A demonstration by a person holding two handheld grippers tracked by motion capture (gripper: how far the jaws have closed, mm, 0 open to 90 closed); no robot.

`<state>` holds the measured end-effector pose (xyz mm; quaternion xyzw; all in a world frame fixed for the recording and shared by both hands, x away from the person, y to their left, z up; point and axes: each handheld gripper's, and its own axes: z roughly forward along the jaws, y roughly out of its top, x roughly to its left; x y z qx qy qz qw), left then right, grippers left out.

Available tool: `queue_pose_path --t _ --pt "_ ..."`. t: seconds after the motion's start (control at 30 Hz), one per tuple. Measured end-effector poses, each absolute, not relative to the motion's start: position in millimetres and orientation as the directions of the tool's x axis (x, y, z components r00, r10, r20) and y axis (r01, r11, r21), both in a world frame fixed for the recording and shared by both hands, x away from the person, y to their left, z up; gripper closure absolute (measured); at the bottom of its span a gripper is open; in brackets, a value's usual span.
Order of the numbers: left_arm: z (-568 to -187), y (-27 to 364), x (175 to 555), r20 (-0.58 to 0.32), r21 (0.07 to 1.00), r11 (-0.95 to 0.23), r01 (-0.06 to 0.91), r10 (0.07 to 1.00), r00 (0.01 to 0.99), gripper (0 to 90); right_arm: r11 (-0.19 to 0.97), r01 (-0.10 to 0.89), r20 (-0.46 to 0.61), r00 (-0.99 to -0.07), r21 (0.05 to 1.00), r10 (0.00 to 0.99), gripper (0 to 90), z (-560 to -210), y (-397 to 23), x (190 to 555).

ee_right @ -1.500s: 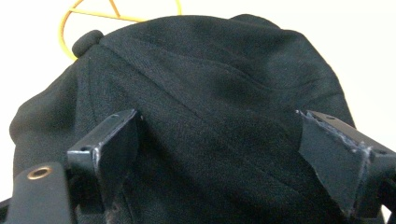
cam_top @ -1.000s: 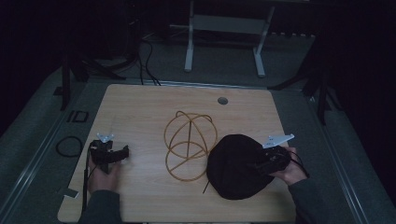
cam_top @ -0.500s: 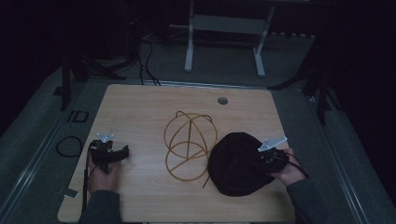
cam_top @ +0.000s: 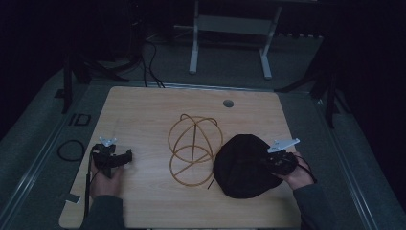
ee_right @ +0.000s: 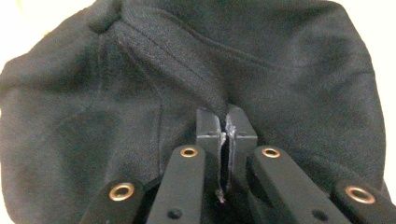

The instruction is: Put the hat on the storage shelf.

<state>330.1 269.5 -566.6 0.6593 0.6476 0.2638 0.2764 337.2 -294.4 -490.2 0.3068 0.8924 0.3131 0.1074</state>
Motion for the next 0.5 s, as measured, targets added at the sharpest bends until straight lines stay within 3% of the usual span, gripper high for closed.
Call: queue_pose_path --t 0.5 --pt "-566.6 269.5 330.0 -0.01 0.706 -0.009 0.709 1.0 0.022 14.7 0.539 0.444 0.003 -0.773 0.716 0.634 86.9 -460.4 -297.3 333.4"
